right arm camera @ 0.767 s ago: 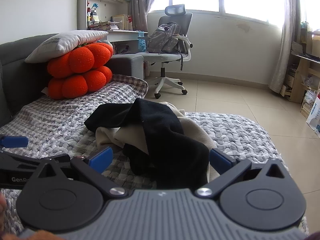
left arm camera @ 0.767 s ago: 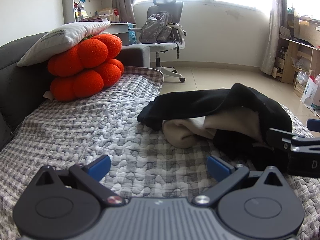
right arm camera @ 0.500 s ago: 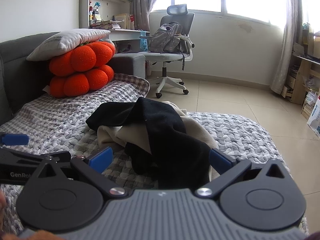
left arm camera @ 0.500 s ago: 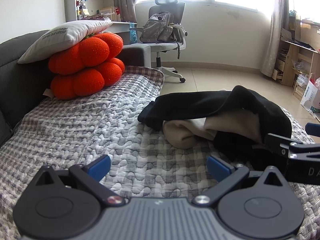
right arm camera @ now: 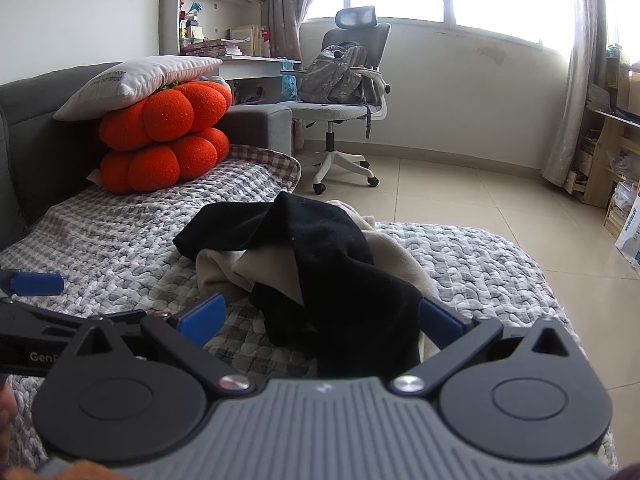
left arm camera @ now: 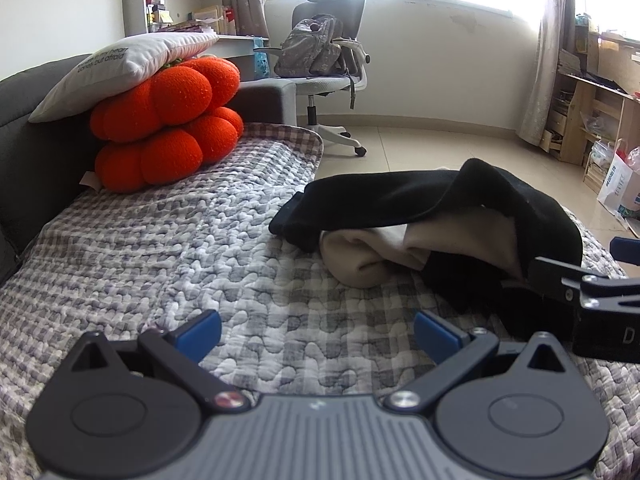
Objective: Fold clothes
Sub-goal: 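Move both tools toward the crumpled black and beige garment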
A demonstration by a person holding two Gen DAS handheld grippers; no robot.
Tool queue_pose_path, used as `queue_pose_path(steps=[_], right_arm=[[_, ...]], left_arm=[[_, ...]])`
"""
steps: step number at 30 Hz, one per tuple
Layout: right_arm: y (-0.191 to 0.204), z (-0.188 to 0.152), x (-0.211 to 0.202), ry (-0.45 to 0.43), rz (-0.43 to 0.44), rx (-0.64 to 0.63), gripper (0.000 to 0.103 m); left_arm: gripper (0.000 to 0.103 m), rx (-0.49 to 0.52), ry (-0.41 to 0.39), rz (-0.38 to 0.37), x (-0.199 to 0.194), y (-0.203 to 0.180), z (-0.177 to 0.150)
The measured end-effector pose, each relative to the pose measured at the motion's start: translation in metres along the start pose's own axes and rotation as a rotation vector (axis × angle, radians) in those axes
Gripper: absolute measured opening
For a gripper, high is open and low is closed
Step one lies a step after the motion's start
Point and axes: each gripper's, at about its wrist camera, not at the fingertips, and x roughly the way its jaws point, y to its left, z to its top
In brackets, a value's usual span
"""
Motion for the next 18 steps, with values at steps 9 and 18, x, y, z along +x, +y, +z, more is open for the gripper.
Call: queue_pose_path(steps=[9,18], right_arm=[[0.0005,0.0002,0.0017,0.010,0.000,-0.006,0.103],[0.0002,-0.0005,0.0037,0.023,-0.003,-0.004,0.103]], left_arm=[[0.103,0.001,-0.002,0.018,-0.0005,-0.0004,-0.0002],[0.103,-0.002,0.001,0.023,-0.0013,0.0004,0.0005]])
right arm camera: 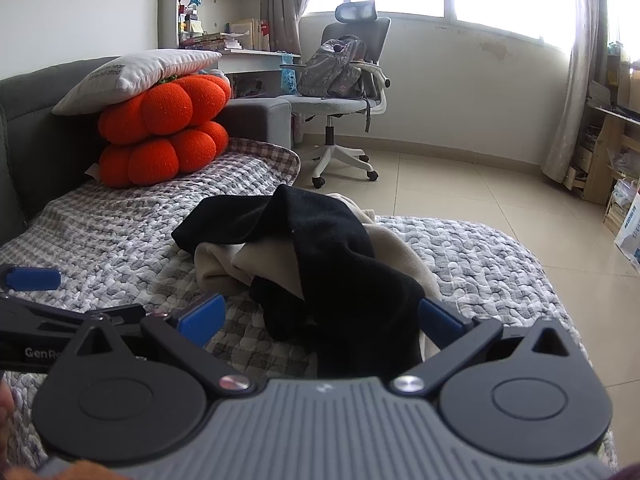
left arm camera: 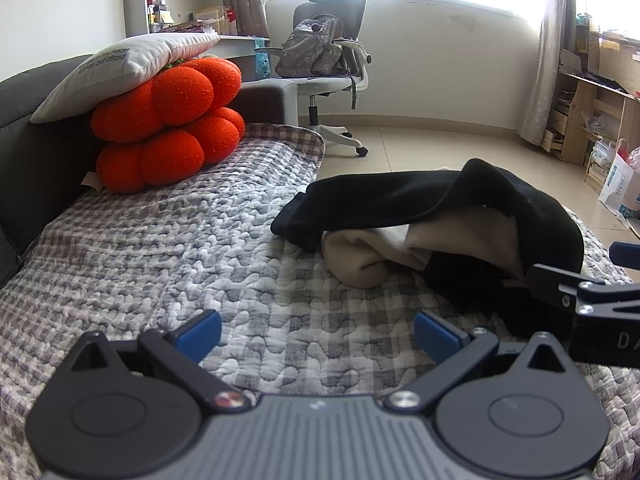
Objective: Fold clothes
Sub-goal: 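Move both tools toward the crumpled black and beige garment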
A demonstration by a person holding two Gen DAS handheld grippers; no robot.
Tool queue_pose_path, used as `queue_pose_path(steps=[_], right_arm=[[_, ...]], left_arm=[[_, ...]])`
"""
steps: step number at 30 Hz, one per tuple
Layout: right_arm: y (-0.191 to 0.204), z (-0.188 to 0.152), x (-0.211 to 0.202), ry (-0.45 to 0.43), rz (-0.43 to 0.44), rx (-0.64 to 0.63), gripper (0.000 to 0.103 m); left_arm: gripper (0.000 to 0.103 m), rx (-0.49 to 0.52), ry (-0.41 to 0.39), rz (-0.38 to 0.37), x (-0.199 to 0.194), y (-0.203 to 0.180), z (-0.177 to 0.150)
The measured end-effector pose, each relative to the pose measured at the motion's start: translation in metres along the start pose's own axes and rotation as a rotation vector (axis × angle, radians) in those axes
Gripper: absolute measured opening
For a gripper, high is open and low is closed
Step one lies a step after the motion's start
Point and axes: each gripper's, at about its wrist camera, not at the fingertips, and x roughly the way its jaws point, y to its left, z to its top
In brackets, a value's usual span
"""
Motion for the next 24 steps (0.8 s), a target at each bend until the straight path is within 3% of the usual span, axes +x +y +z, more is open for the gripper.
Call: queue_pose_path(steps=[6,13,19,24], right_arm=[[-0.001,0.000,0.002,0.020,-0.003,0.009,0.103],[-0.003,-0.001,0.001,0.001,-0.006,0.004,0.103],[0.006,-0.007,0.005,-0.010,-0.070,-0.096,0.103],[0.002,-0.006,0.005,-0.013,-0.088,-0.079,0.103]], left_arm=[[0.103,-0.015,0.031,0.013,0.005,0.002,0.000],[0.103,-0.091,0.119,-0.081,0.019,0.010,-0.005],[0.103,-0.102,0.085,-0.072,0.021,0.012,-0.006],[0.102,-0.091,0.106,-0.073,0.024,0.014,-0.003]])
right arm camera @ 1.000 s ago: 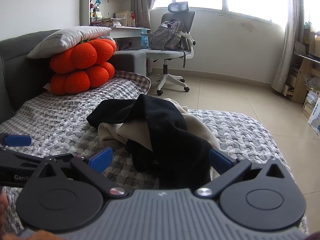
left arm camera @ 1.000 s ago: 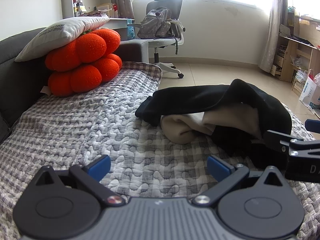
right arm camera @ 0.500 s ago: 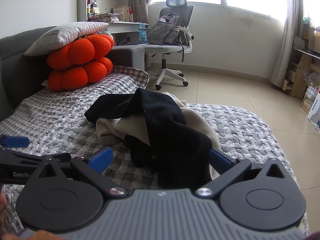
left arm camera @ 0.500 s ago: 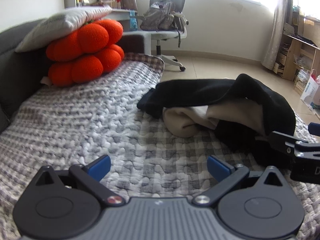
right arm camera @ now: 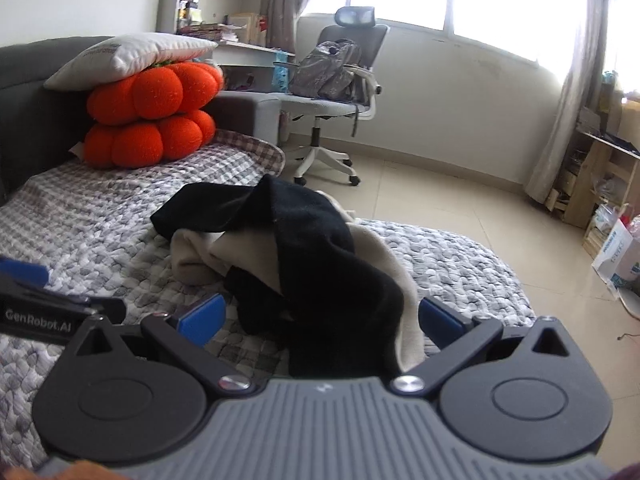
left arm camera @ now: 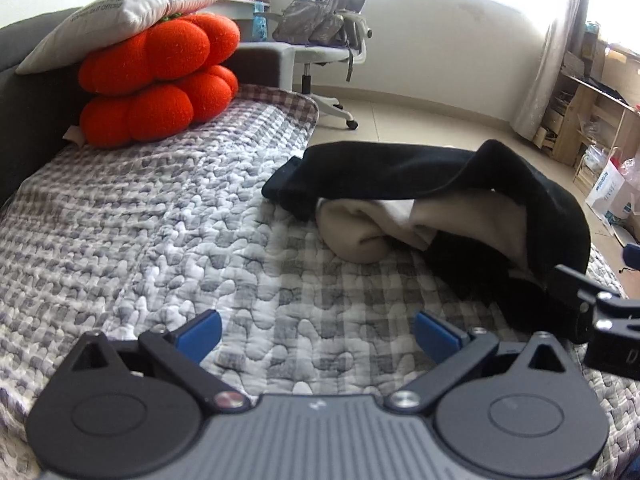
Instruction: Fold clothes
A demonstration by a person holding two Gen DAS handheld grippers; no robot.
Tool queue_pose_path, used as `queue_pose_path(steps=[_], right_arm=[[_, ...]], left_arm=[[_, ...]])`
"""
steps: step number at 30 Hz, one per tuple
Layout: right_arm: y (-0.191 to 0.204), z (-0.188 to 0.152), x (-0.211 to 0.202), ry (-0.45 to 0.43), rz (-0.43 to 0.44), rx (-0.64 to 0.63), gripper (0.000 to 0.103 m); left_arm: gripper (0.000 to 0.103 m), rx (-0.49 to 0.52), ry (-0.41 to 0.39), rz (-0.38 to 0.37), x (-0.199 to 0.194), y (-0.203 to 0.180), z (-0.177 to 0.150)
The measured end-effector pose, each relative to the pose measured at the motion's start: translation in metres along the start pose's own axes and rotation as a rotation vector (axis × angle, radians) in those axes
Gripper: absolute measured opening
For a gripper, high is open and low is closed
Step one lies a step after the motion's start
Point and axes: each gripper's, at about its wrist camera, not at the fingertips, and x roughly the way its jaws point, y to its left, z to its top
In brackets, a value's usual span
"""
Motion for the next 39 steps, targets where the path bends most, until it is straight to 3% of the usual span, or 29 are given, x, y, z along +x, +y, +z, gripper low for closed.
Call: queue_pose_path(steps=[7,12,18,23,25,28,32,39], right_arm=[[-0.007,0.004,0.002,0.020,-0.034,0.017,0.103],[-0.026,0.006,0.005,0.046,-0.067,0.075,0.102],[-0.054,0.007,0.002,0.040,-0.065,0.178,0.090],[-0.057,0.008,0.003,0.021,-0.070,0.180,0.089],[-0.056,0.008,0.002,0.016,-0.059,0.172,0.089],[-0.057,0.006,0.004,0.019,-0.065,0.162,0.089],[-0.059,0.005,0.005,0.016,-0.085,0.155,0.089],[-0.066,0.005,0.005,0.014,-0.067,0.181,0.089]], left_arm=[[0.102,-0.048,0.013,-0.021,0.004,0.000,0.013],[0.102,0.006,-0.033,0.024,-0.001,-0.016,0.031],[0.102,0.057,-0.061,-0.010,-0.008,-0.038,0.051],[0.102,0.077,-0.059,0.049,0.004,-0.054,0.062],[0.102,0.132,-0.065,0.066,0.010,-0.063,0.066],[0.096,0.291,-0.088,0.036,0.020,-0.077,0.068],[0.086,0.440,-0.102,0.077,0.032,-0.081,0.064],[0.085,0.621,-0.155,0.075,0.039,-0.084,0.048]])
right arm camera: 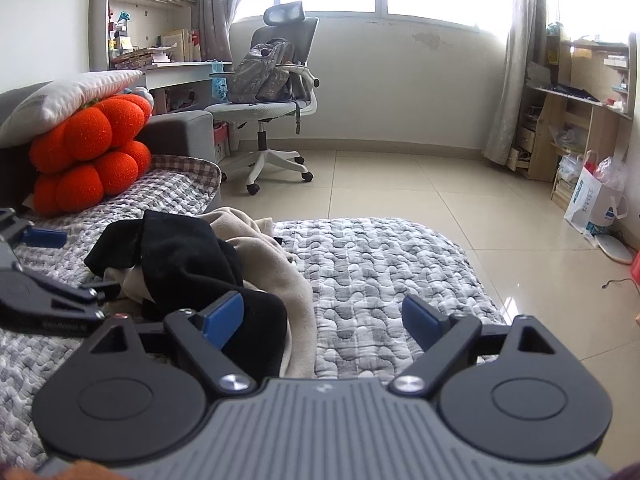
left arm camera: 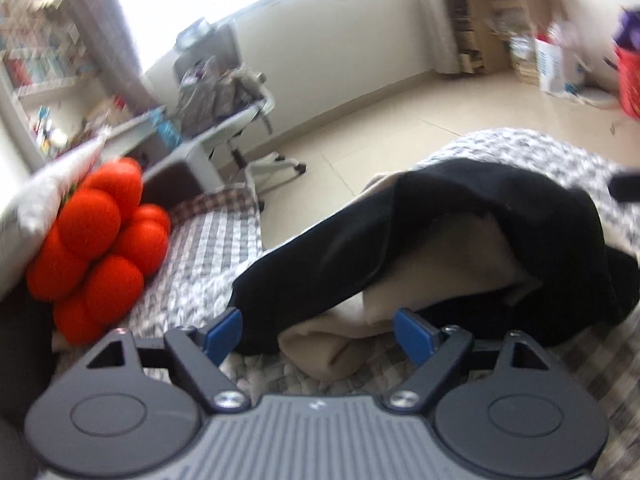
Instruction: Fold clothes
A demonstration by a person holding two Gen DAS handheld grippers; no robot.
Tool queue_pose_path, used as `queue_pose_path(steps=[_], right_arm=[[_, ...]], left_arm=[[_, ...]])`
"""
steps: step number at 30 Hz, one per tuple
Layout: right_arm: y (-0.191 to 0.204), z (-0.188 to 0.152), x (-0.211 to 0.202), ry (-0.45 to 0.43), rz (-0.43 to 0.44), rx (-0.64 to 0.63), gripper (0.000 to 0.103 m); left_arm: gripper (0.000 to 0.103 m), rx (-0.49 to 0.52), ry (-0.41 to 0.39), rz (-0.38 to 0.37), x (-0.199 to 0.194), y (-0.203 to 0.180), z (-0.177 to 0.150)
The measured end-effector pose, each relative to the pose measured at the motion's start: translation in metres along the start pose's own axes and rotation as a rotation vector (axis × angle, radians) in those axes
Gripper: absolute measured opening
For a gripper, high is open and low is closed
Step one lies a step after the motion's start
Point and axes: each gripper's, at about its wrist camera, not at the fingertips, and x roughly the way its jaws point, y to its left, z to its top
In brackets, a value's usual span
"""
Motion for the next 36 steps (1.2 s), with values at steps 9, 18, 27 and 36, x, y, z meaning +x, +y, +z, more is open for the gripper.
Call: queue_pose_path(steps=[9,18,27,36], right_arm=[[-0.003,0.001,-0.002,0.012,0.045,0.018,0.089],[0.001,0.000,0.005,0.047,0.059,0.017,0.090],[0.000,0.000,0.007,0.042,0.132,0.017,0.078],[0.008,-0.001,0.003,0.041,0.171,-0.011,0.077]], left_arm=[[0.092,0.081,-0.111,-0.012,0.005,-0.024,0.022],[0.058,-0.009,-0.105,-0.049,0.024,-0.021,0.037],[0.003,-0.129,-0.111,0.018,0.005,0.006,0.043],[0.003,-0.349,-0.226,0.163,-0.063,0.075,0.034]])
